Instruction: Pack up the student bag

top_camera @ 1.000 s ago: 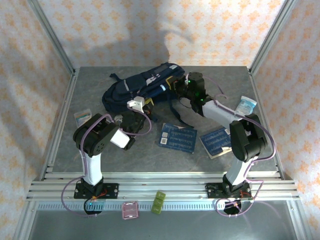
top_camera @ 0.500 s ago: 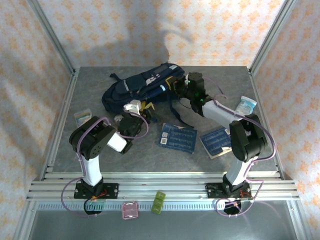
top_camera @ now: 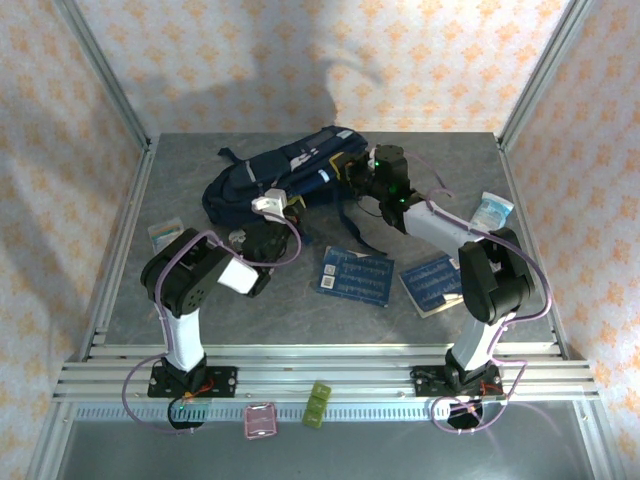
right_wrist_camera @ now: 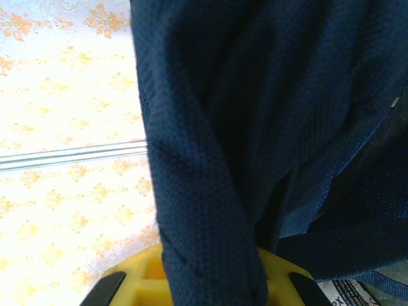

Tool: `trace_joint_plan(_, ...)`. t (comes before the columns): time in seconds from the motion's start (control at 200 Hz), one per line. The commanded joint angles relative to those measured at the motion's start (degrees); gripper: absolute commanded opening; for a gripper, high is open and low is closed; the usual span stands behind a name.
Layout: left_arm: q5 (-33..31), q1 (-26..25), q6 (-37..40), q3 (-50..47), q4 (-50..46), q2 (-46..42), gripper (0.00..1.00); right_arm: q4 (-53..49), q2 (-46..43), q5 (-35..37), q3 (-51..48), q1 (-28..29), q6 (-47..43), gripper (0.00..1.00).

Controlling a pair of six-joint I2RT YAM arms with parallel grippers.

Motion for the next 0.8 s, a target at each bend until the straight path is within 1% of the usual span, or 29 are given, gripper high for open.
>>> trace_joint_plan(0.0, 0.29, 0.42, -1.55, -0.82, 1.2, -0.89, 0.0, 6.36, -3.7, -2.53, 0.63, 1.1, -0.02, 0.0)
trace_joint_plan(0.1, 0.96, 0.42, -3.07, -2.59, -1.29, -3.96, 0.0, 6.33, -3.52, -2.07, 0.11, 0.58, -0.43, 0.0)
trace_joint_plan(0.165, 1.71, 0.42, -4.61, -2.8, -8.69, -6.48, 0.0, 6.64, -3.27, -1.76, -0.34, -0.33, -0.5, 0.0)
trace_joint_plan(0.235, 1.79, 0.75, -6.74, -1.32, -19.84, -9.32, 0.0, 6.41, -3.09, -1.38, -0.76, -1.61, -0.97, 0.0)
trace_joint_plan(0.275, 2.66, 1.0, -7.15, -1.17, -23.75, -10.73, 0.0, 6.47, -2.89, -1.13, -0.87, -2.49, -1.28, 0.0)
trace_joint_plan(0.39, 3.22, 1.06, -7.38, -3.85, -26.75, -14.46, 0.0, 5.78, -2.34, -0.98, -1.04, -4.79, -2.33, 0.0)
trace_joint_plan(0.531, 4.82, 1.77, -8.42, -1.47, -39.57, -16.86, 0.0, 5.11, -1.43, -0.26, -1.43, -7.17, -2.98, 0.0)
trace_joint_plan(0.796, 4.7, 3.08, -8.83, -1.36, -51.34, -21.15, 0.0, 3.86, 2.92, -0.79, -0.77, -12.05, -5.25, 0.0)
